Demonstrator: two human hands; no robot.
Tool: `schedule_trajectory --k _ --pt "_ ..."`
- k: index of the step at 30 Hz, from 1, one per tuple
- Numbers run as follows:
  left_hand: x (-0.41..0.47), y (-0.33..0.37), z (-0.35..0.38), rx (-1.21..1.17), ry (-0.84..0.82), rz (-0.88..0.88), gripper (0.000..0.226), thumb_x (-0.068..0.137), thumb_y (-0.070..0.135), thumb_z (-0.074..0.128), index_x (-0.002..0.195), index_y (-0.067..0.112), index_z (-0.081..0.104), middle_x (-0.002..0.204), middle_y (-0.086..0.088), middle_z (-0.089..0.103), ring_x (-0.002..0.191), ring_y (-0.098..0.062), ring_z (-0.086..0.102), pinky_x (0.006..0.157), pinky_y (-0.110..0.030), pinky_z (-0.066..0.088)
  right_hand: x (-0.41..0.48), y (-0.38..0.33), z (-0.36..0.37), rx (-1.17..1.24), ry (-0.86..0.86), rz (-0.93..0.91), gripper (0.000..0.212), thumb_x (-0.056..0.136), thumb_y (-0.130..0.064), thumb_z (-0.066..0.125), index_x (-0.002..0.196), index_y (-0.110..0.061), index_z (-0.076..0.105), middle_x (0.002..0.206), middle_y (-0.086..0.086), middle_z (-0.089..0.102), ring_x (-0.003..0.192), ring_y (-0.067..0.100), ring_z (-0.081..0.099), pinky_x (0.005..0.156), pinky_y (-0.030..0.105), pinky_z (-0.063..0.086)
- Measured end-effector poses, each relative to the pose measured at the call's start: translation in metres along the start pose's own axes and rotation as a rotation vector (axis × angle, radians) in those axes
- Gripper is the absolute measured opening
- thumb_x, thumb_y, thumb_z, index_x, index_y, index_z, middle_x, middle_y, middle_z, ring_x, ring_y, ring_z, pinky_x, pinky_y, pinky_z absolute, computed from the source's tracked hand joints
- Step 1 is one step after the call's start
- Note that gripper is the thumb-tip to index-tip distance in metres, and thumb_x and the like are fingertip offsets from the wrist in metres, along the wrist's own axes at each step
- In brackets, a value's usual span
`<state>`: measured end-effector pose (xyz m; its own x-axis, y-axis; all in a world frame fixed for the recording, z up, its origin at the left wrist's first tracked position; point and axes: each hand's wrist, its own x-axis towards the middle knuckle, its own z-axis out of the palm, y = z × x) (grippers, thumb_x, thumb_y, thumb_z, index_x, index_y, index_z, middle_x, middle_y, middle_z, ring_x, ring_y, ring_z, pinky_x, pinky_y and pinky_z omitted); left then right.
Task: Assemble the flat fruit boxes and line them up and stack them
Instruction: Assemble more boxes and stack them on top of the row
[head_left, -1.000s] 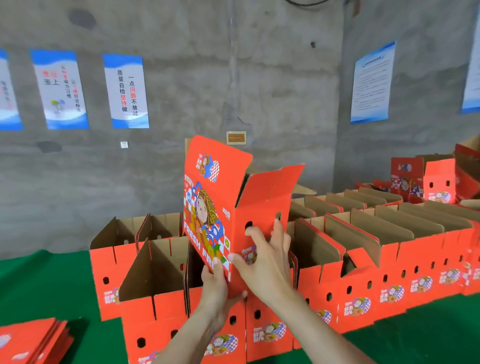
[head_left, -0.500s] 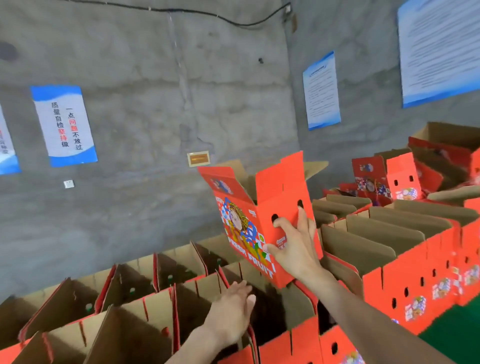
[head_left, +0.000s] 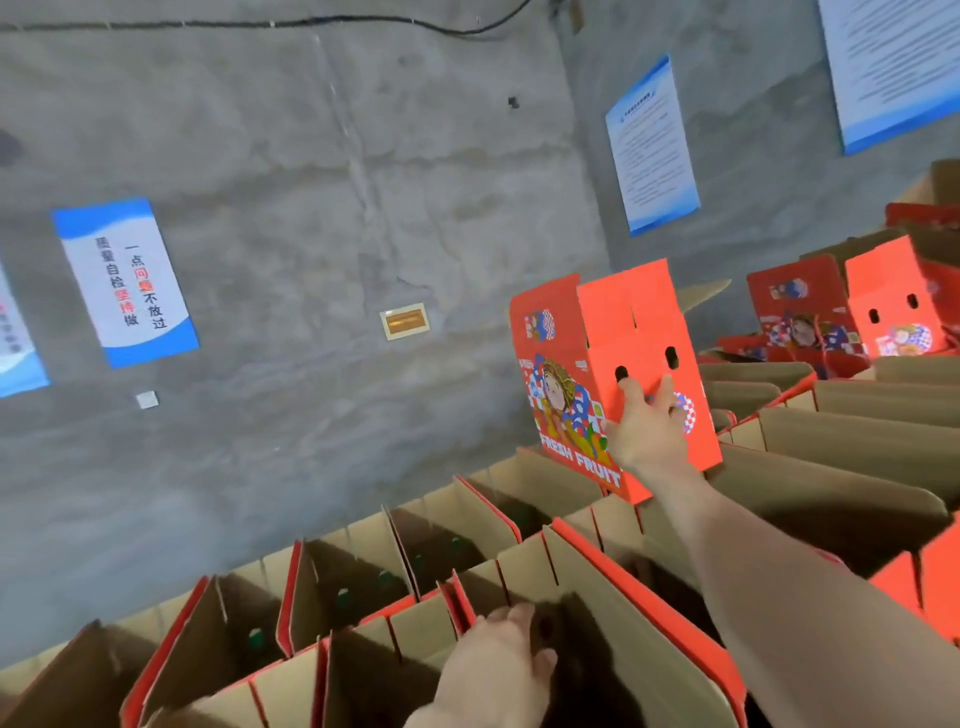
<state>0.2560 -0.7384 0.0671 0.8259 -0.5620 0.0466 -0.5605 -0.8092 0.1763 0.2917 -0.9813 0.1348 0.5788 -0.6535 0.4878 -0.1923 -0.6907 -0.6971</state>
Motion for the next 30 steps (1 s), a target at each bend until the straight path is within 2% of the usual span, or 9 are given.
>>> schedule_trajectory --k 3,6,11,14,17,20,24,27,30 --pt "-0.006 -0.005 0.003 -0.012 0.035 0.042 0.054 0.095 0.040 0.049 0.146 0.027 0.034 0.147 0.004 0.042 0.137 -0.017 0.036 0.116 -0.031 0.027 -0.012 0.005 0.018 -0.006 -0.112 0.080 0.085 0.093 -0.011 0.052 0.148 -0.043 -0.004 0.155 0.018 -0.021 0.138 0.051 0.014 0.106 0.050 0.032" --pt "-0.010 -0.006 0.005 -0.045 0.024 0.069 0.054 0.096 0.039 0.047 0.146 0.025 0.034 0.149 0.003 0.039 0.140 -0.019 0.031 0.117 -0.034 0.025 -0.020 -0.001 0.016 0.018 -0.115 0.065 0.089 0.091 -0.007 0.051 0.149 -0.041 -0.007 0.154 0.019 -0.023 0.138 0.053 0.014 0.109 0.047 0.030" --pt "-0.020 0.000 0.008 -0.024 0.095 0.073 0.046 0.098 0.037 0.045 0.141 0.024 0.041 0.144 0.003 0.045 0.134 -0.017 0.038 0.114 -0.031 0.030 -0.043 -0.012 0.001 -0.008 -0.155 0.053 0.075 0.091 -0.010 0.056 0.151 -0.021 0.011 0.156 0.021 -0.011 0.138 0.048 0.021 0.108 0.044 0.033" --pt "-0.028 0.008 0.006 0.015 0.276 0.067 0.035 0.099 0.036 0.040 0.130 0.025 0.052 0.131 0.004 0.054 0.122 -0.015 0.048 0.106 -0.028 0.039 -0.083 -0.031 -0.001 -0.045 -0.189 -0.136 0.046 0.094 -0.021 0.055 0.136 -0.010 0.040 0.144 0.016 0.035 0.126 0.035 0.044 0.102 0.038 0.039" --pt "-0.047 0.003 -0.003 0.022 0.378 0.024 0.030 0.100 0.030 0.035 0.117 0.021 0.057 0.119 -0.001 0.059 0.110 -0.020 0.055 0.095 -0.033 0.044 -0.150 -0.057 -0.003 -0.027 -0.317 -0.404 0.028 0.094 -0.031 0.053 0.117 -0.017 0.060 0.117 0.005 0.064 0.112 0.026 0.056 0.091 0.031 0.043" --pt "-0.085 -0.032 -0.018 0.012 0.413 -0.046 0.029 0.096 0.019 0.037 0.110 0.017 0.062 0.112 -0.004 0.064 0.104 -0.025 0.059 0.089 -0.035 0.046 -0.212 -0.073 -0.003 0.023 -0.486 -0.591 0.029 0.092 -0.040 0.052 0.113 -0.023 0.063 0.114 0.001 0.066 0.108 0.024 0.058 0.087 0.032 0.046" --pt "-0.181 -0.102 -0.039 -0.216 0.575 -0.121 0.023 0.096 0.011 0.047 0.098 0.011 0.070 0.102 -0.004 0.071 0.098 -0.022 0.064 0.086 -0.029 0.047 -0.254 -0.072 -0.001 -0.357 -0.764 -0.610 0.040 0.092 -0.046 0.052 0.122 -0.021 0.059 0.128 0.008 0.054 0.117 0.028 0.052 0.096 0.037 0.044" --pt "-0.265 -0.152 -0.049 -0.308 0.684 -0.211 0.019 0.091 0.001 0.055 0.088 0.009 0.072 0.091 -0.001 0.072 0.087 -0.019 0.065 0.077 -0.020 0.041 -0.263 -0.075 -0.005 -0.582 -0.677 -0.550 0.036 0.095 -0.039 0.050 0.117 -0.014 0.062 0.128 0.012 0.053 0.121 0.029 0.049 0.105 0.040 0.036" --pt "-0.345 -0.201 -0.046 -0.368 0.766 -0.356 0.019 0.089 -0.002 0.057 0.087 0.009 0.072 0.087 -0.001 0.071 0.083 -0.019 0.063 0.073 -0.021 0.039 -0.290 -0.107 -0.010 -0.479 -0.479 -0.521 0.027 0.096 -0.029 0.048 0.107 -0.015 0.067 0.111 0.010 0.066 0.116 0.029 0.053 0.109 0.043 0.028"
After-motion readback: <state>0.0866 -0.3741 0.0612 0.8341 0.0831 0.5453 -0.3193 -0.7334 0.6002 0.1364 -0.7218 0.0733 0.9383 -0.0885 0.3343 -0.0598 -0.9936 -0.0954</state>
